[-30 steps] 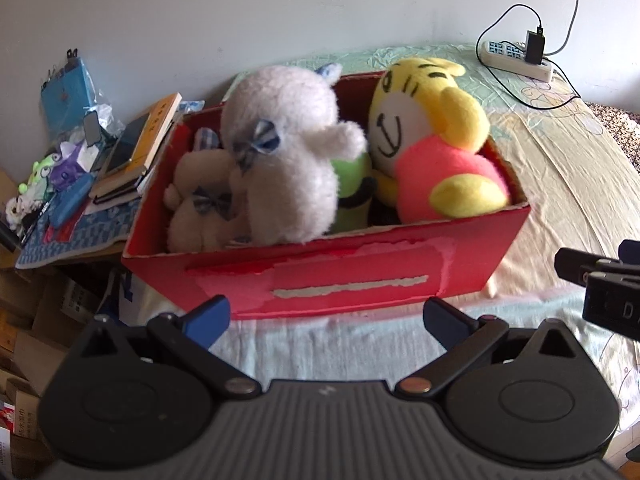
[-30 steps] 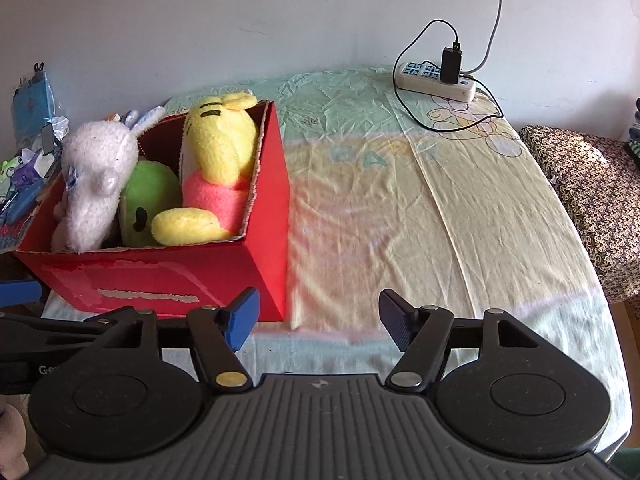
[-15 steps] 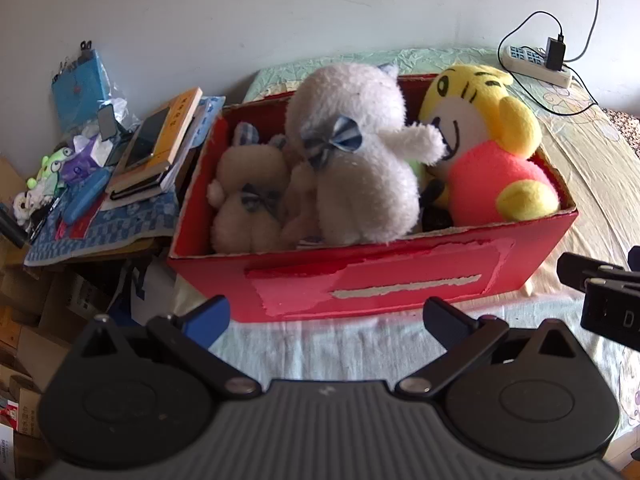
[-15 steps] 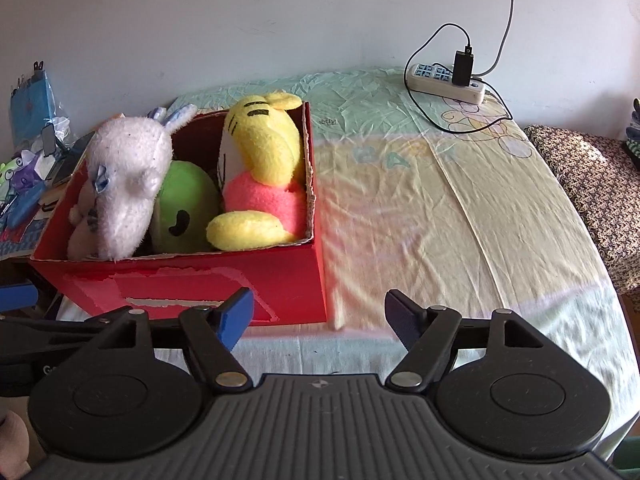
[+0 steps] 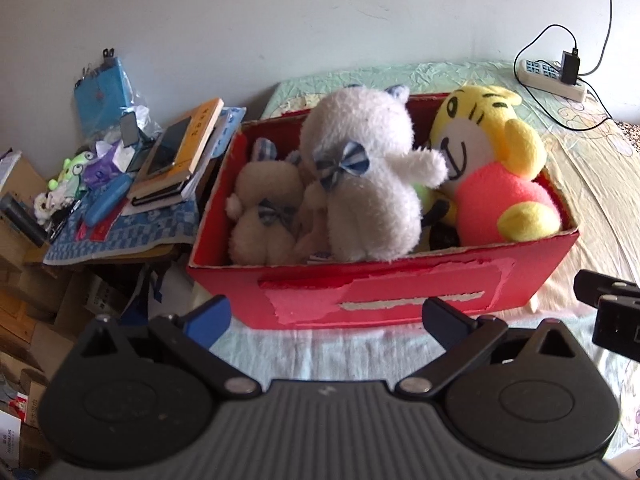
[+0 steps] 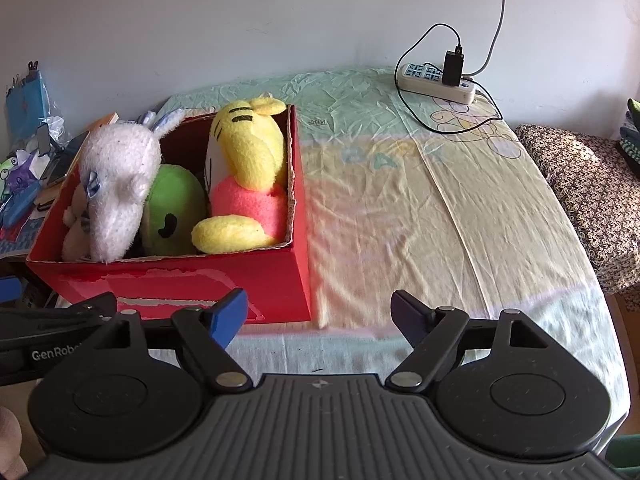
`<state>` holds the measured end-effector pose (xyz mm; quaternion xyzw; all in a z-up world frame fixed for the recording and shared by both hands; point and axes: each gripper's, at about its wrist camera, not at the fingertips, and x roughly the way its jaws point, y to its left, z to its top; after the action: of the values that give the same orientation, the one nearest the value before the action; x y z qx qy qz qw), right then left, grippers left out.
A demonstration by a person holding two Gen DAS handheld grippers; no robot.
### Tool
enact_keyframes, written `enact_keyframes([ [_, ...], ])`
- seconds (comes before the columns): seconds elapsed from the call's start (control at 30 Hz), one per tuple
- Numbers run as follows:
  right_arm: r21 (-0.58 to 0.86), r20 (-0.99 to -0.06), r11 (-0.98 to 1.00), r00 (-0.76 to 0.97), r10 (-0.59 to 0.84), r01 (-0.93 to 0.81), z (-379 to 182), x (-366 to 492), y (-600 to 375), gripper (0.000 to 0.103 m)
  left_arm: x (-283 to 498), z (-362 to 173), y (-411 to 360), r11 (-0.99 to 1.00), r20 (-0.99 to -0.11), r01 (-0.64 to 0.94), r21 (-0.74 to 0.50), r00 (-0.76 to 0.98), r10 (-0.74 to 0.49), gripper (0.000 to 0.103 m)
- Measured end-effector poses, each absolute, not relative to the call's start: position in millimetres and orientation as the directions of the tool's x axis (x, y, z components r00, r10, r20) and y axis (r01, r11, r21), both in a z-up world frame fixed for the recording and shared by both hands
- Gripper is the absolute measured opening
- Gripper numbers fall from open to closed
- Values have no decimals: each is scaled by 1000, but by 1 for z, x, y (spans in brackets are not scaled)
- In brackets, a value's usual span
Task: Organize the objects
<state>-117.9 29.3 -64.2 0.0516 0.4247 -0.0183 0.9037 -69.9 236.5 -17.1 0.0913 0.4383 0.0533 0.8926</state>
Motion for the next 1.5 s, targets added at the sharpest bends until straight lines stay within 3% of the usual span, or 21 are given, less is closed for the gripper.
enact_keyframes([
  [0.9,40,-736,999,677,6,34,-46,-119,50,84,-84,-7,257,981,-750,-52,185,637,175,103],
  [1.5,54,-768,997,640,12,46,-51,-117,55,85,-78,-10,258,989,-767,-4,151,631,119,102],
])
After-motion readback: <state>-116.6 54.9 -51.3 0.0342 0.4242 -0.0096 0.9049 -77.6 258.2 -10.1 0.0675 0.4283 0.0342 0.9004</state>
